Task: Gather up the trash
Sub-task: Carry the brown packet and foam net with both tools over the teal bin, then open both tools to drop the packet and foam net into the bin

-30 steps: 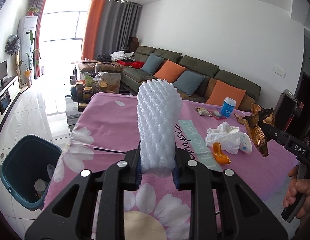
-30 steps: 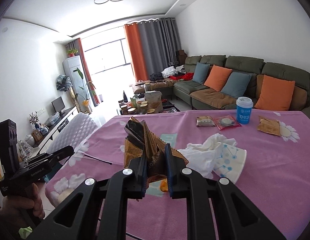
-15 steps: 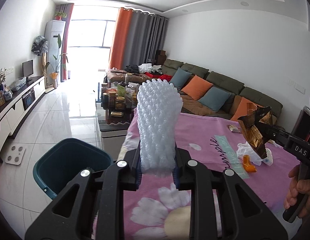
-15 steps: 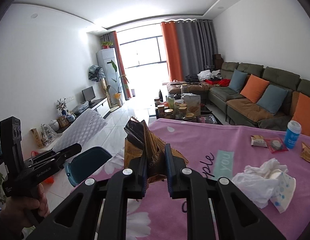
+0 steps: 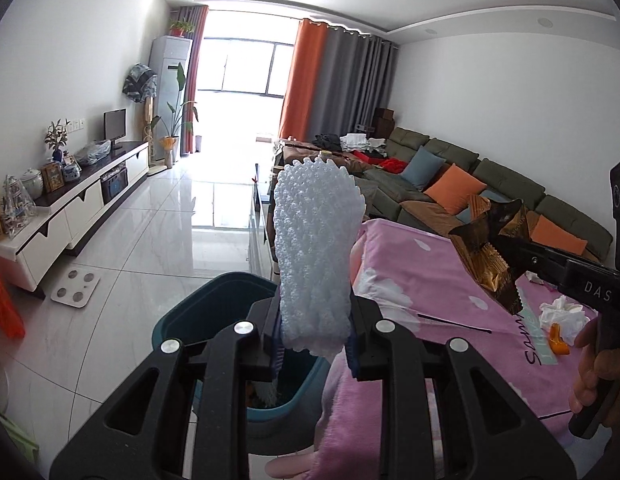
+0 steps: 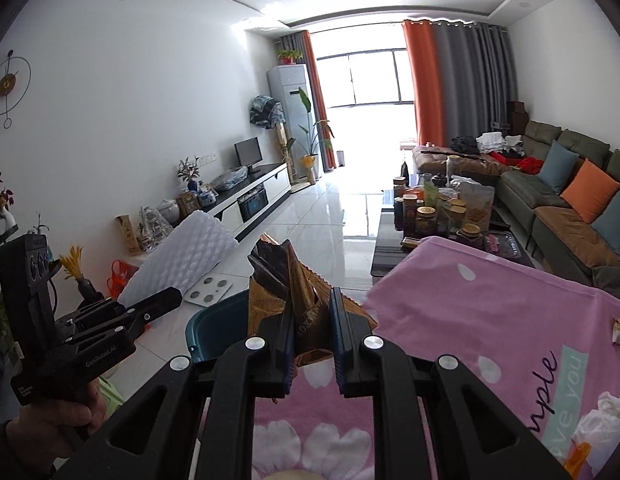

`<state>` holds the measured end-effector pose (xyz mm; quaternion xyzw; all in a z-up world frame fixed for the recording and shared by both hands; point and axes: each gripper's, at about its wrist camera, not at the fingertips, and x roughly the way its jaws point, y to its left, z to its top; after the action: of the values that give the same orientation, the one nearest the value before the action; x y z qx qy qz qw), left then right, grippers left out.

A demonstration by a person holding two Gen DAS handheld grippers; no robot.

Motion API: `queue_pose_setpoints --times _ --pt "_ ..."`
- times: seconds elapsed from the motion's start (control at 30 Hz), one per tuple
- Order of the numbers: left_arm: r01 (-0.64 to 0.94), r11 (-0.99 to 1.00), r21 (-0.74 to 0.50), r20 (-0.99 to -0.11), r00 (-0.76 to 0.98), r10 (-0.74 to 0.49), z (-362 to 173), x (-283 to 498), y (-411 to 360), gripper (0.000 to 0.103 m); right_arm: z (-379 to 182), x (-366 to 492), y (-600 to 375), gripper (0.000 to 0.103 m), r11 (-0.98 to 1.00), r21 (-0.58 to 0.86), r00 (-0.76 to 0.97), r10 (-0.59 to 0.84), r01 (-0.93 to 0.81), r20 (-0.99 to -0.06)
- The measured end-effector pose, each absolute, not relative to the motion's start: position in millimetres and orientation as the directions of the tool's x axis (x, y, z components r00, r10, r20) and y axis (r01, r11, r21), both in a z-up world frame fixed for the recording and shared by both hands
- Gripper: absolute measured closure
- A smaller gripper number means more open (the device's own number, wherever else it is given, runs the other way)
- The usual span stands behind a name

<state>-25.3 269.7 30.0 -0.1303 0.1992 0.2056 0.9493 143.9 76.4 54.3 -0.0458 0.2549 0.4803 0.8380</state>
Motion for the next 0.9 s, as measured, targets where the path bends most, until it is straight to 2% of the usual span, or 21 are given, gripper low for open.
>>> queue_pose_setpoints --times 0.37,0.9 --pt "-0.511 0.846 -0.153 -0.496 0.780 0.382 11 -40 309 0.079 37 156 159 0.089 0.433 0.155 0.275 0.771 -0.888 -0.575" --pt "-0.551 0.821 -0.150 -0.678 0.662 0.321 -75 8 336 0.076 -25 169 241 0.088 0.404 0.142 0.165 0.633 -0.904 -0.756"
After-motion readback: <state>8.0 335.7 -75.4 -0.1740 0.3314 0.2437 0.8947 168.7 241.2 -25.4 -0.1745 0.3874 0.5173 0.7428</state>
